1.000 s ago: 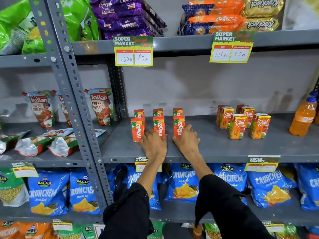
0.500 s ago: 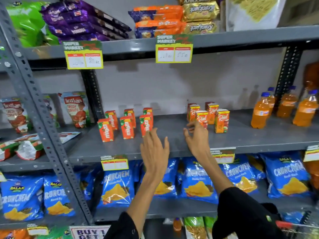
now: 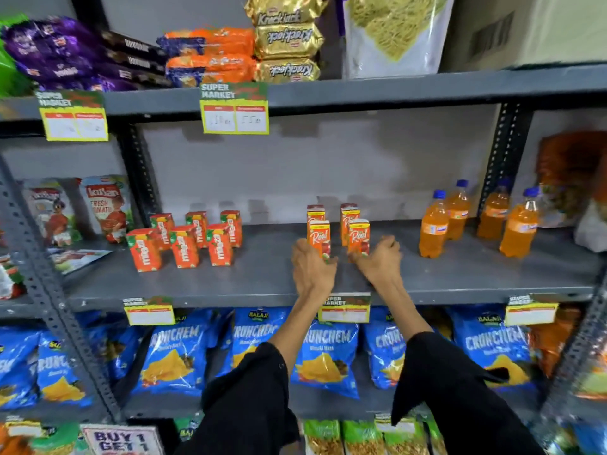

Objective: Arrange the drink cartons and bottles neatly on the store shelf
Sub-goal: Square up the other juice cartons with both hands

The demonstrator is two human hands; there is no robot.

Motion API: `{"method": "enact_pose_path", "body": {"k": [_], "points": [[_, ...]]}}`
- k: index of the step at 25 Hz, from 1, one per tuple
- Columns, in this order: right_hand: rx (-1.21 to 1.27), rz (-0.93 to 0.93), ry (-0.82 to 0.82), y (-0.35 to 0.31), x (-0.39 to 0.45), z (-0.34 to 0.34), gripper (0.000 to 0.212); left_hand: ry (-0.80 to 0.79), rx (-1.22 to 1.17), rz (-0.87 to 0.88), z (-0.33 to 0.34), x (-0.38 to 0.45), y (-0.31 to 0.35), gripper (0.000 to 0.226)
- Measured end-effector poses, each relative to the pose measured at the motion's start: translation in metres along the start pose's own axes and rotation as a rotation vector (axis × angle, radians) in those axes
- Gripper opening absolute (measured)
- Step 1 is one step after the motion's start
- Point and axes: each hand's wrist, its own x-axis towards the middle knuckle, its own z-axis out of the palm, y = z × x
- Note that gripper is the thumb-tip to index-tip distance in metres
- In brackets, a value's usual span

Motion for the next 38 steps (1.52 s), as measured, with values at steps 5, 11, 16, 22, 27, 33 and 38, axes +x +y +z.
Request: {"method": "enact_pose_path", "body": {"k": [5,11,16,22,27,33,38], "points": [[-0.119,0.071,-0.044,0.000,0.005,0.013,0.081,0.040,0.123,-0.058,0.020,0.012,-0.003,0.059],[-0.070,0.035,-0.007,0.007,0.007,0.020,0.060,0.052,0.150,-0.059,0.023,0.012,-0.008,0.054],[-0.126,0.008,-0.009,0.008,0.008,0.025,0.058,0.069,0.144,-0.060,0.024,0.013,-0.011,0.054],[-0.176,-0.001,-0.003,0.006,0.007,0.026,0.060,0.071,0.161,-0.011,0.020,0.012,-0.011,0.053],[-0.172,-0.002,0.002,0.006,0.004,0.024,0.058,0.056,0.172,0.008,0.019,0.011,-0.012,0.055],[-0.200,-0.025,0.010,0.006,0.003,0.022,0.058,0.060,0.172,0.007,0.020,0.009,-0.010,0.059],[-0.061,-0.011,-0.020,0.010,0.003,0.016,0.071,0.052,0.101,-0.033,0.020,0.008,-0.008,0.066]]}}
